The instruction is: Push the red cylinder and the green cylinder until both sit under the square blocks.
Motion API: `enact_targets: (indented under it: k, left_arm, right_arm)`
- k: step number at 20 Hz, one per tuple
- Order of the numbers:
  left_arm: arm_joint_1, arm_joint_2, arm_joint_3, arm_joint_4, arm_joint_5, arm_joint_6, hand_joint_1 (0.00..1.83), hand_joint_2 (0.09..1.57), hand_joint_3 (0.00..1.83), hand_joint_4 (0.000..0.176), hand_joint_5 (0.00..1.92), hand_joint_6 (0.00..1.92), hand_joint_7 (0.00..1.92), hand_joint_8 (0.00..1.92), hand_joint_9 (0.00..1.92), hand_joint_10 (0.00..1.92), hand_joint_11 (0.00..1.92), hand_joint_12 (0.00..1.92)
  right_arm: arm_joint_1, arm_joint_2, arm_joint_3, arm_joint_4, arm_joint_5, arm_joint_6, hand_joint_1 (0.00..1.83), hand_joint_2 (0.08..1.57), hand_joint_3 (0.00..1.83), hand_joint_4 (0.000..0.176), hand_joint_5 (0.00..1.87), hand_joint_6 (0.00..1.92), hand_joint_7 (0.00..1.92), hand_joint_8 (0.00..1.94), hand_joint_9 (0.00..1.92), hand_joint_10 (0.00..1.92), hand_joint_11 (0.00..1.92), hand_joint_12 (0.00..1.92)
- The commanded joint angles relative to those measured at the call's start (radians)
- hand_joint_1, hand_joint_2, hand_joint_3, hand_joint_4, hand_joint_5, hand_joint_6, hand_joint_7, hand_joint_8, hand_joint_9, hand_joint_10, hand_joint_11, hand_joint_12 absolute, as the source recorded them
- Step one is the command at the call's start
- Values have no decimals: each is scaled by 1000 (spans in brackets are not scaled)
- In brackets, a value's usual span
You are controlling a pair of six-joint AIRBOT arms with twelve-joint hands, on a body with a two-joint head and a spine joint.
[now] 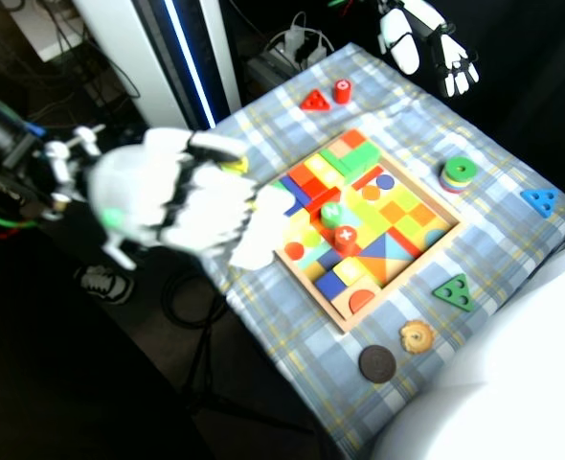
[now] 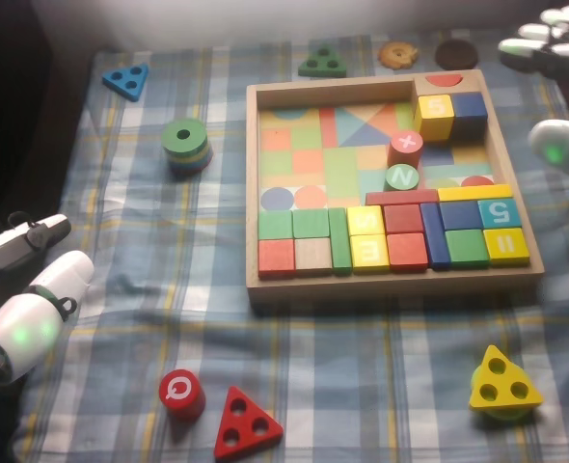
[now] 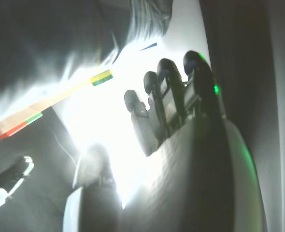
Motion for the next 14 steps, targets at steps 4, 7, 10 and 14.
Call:
enact_targets:
  k: [4, 7, 10, 14]
  left_arm:
    - [-1, -1, 7, 43, -107, -8, 245, 1258, 1, 104, 574, 3, 415, 2, 328, 2, 0, 257]
    - [0, -1, 7, 45, -105, -8, 232, 1259, 0, 104, 592, 6, 432, 5, 333, 2, 0, 277]
    - [0, -2, 9, 48, -100, -8, 252, 1259, 0, 87, 601, 2, 429, 0, 332, 0, 0, 273]
    - [0, -2, 9, 48, -99, -8, 198, 1253, 0, 108, 578, 1, 419, 1, 318, 2, 0, 145]
  right_arm:
    - [83, -48, 69, -92, -49, 57, 0, 1005, 0, 51, 378, 4, 10, 0, 0, 0, 0, 0]
    - [123, -77, 100, -142, -115, 57, 0, 911, 0, 132, 313, 1, 0, 0, 0, 0, 0, 0]
    - [152, -101, 129, -179, -177, 57, 0, 840, 0, 156, 320, 5, 0, 0, 0, 0, 0, 0]
    - [156, -108, 137, -184, -190, 57, 0, 855, 0, 139, 349, 12, 0, 0, 0, 0, 0, 0]
